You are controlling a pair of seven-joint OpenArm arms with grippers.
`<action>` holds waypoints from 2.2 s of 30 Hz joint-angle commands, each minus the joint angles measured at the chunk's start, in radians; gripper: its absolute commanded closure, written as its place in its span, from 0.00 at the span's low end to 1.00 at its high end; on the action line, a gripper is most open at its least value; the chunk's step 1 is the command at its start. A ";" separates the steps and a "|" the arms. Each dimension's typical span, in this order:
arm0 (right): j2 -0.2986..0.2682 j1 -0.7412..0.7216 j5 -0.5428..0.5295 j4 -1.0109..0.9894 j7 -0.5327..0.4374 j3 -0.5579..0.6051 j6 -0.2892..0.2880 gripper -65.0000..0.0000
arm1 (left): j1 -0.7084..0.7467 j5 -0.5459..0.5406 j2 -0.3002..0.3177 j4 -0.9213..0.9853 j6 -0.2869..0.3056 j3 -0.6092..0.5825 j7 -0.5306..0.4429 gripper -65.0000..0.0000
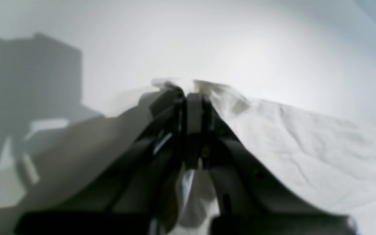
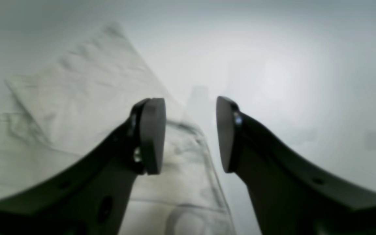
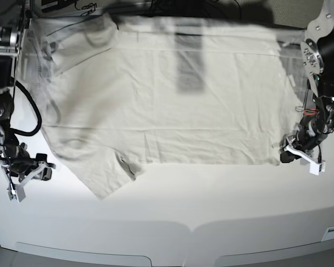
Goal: Fold the T-shirt properly
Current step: 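Move both grippers down the shirt sides to the hem corners, then grasp the hem corners with both grippers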
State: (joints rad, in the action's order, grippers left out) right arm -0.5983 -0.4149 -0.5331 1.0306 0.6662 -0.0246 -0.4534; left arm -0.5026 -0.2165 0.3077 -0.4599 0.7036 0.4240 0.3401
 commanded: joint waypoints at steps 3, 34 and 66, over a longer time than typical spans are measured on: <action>-0.013 -0.138 -0.015 -0.160 -0.019 0.084 -0.015 0.58 | 0.007 0.026 0.008 -0.005 -0.005 -0.002 0.008 1.00; 0.100 -0.385 0.298 -0.631 -0.146 0.298 -0.060 0.59 | 0.026 0.025 0.008 -0.005 -0.005 -0.002 -0.050 1.00; 0.101 -0.300 0.188 -0.634 -0.035 0.298 -0.114 1.00 | 0.026 0.025 0.008 -0.005 -0.005 -0.002 -0.058 1.00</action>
State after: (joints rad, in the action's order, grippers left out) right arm -0.4908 -0.7105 -0.3649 0.3992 0.5987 0.2710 -0.5747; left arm -0.4675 -0.2180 0.3065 -0.4618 0.7136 0.4240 0.2569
